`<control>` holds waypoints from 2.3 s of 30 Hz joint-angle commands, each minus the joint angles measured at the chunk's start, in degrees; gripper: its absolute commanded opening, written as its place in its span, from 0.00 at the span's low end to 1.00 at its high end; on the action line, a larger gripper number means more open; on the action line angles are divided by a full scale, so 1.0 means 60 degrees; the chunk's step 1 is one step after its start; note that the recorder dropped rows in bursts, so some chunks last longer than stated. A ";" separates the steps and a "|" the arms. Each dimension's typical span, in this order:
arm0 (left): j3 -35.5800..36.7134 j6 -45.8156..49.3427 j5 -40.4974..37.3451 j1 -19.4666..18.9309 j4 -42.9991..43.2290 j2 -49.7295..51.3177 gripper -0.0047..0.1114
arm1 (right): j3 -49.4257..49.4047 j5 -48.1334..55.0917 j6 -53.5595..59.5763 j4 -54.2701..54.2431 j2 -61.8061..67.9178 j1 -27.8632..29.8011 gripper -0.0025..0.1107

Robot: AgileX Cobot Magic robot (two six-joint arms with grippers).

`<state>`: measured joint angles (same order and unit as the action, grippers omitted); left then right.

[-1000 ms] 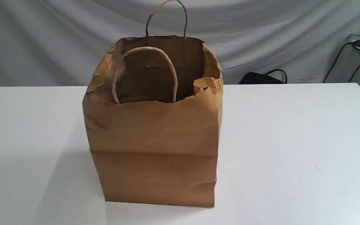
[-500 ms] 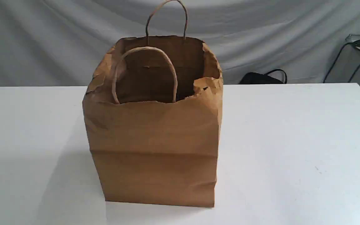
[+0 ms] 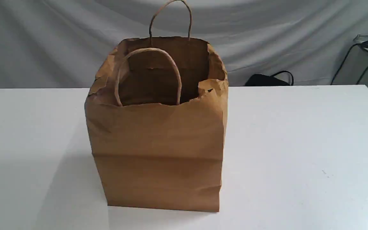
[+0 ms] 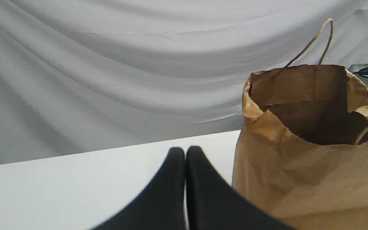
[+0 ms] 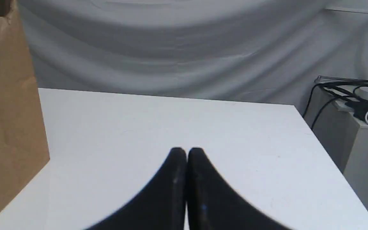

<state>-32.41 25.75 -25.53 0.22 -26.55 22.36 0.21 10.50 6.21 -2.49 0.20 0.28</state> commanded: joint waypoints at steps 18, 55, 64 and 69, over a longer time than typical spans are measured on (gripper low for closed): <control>0.0041 -0.0030 0.0005 -0.0042 -0.0054 -0.0055 0.04 | -0.0036 0.0084 -0.0097 -0.0234 -0.0033 0.0083 0.02; 0.4251 0.0056 0.3035 -0.0042 0.1019 -0.3481 0.04 | -0.0036 0.0084 -0.0117 -0.0232 -0.0033 0.0083 0.02; 0.5260 -0.0022 0.3194 -0.0042 0.0982 -0.3727 0.04 | -0.0036 0.0084 -0.0097 -0.0232 -0.0033 0.0066 0.02; 0.5278 -0.0005 0.3208 -0.0042 0.0982 -0.3727 0.04 | -0.0036 0.0084 -0.0097 -0.0232 -0.0033 0.0066 0.02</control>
<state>-0.88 26.03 -7.15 0.22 -20.65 0.30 0.21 11.10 5.85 -3.39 0.20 0.28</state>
